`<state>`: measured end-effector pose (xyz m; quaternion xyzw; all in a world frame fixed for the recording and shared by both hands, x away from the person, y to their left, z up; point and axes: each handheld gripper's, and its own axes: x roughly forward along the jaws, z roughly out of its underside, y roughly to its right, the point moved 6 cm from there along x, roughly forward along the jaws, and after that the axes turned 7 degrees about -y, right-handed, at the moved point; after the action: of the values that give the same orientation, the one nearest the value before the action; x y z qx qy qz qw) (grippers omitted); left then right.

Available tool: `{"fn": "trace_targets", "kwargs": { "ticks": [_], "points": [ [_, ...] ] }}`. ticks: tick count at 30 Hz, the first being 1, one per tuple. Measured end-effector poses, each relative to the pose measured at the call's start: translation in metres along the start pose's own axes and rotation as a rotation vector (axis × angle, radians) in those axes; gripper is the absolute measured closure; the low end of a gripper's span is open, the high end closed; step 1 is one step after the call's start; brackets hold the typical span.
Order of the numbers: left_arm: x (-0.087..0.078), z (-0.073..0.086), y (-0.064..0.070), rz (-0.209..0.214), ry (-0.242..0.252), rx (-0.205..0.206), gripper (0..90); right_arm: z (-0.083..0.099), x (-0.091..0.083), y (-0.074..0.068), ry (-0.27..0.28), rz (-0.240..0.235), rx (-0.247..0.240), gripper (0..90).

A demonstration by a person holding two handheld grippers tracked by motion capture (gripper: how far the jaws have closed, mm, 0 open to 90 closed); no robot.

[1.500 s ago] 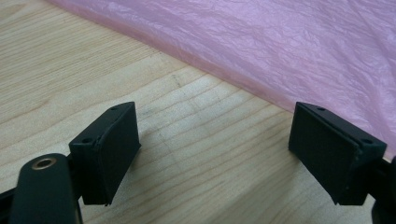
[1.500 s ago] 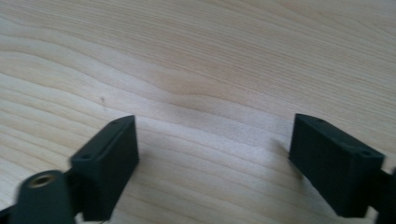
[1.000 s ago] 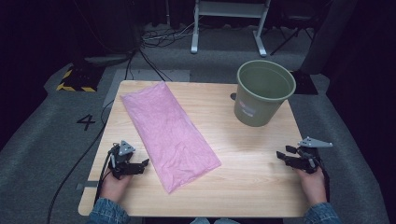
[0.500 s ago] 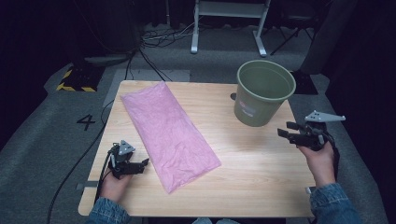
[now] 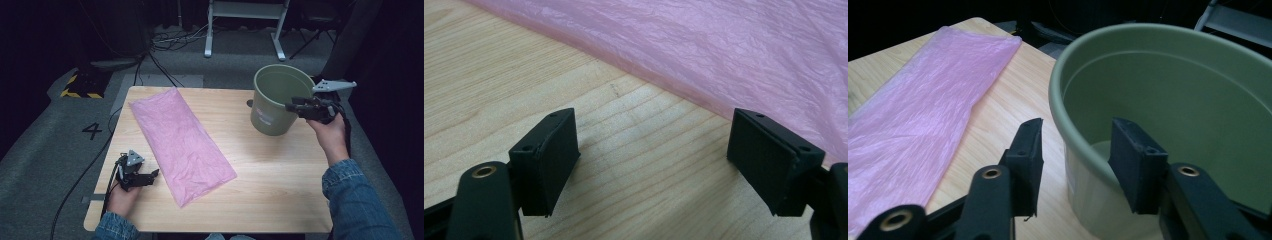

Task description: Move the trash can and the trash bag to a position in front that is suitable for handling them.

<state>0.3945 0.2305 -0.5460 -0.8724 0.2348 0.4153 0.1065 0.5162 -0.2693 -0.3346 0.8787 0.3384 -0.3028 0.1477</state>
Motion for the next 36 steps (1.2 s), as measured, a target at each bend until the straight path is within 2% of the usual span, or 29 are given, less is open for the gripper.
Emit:
{"fn": "trace_targets", "kwargs": {
  "ticks": [3, 7, 9, 11, 13, 16, 26, 31, 36],
  "points": [
    [0.0, 0.0, 0.0, 0.0, 0.001, -0.003, 20.6, -0.006, 0.013, 0.001, -0.03, -0.005, -0.004, 62.7],
    [0.0, 0.001, 0.001, 0.0, 0.002, -0.003, 20.8, -0.003, 0.03, 0.003, -0.075, -0.031, 0.007, 67.4],
    [0.0, 0.001, 0.001, 0.0, 0.002, -0.003, 20.8, -0.002, 0.036, 0.002, -0.082, -0.041, 0.003, 66.9],
    [0.0, 0.001, 0.001, 0.001, 0.002, -0.004, 20.8, -0.004, 0.038, 0.002, -0.078, -0.075, 0.002, 67.3],
    [0.0, 0.001, 0.001, 0.0, 0.002, -0.004, 20.7, -0.004, 0.039, 0.004, -0.096, -0.074, -0.009, 68.2],
    [-0.001, 0.001, 0.001, 0.002, 0.0, -0.001, 20.7, -0.003, 0.038, 0.001, -0.093, -0.08, -0.003, 68.0],
    [-0.001, 0.001, 0.001, 0.002, 0.0, 0.003, 20.6, 0.014, 0.018, -0.035, -0.053, -0.121, -0.051, 65.4],
    [-0.001, 0.001, 0.001, 0.002, 0.0, 0.003, 20.7, 0.026, 0.006, -0.055, -0.005, -0.194, -0.048, 66.0],
    [-0.001, 0.001, 0.001, 0.002, 0.001, 0.002, 20.6, 0.035, -0.007, -0.077, -0.016, -0.221, -0.081, 65.0]
  ]
}}
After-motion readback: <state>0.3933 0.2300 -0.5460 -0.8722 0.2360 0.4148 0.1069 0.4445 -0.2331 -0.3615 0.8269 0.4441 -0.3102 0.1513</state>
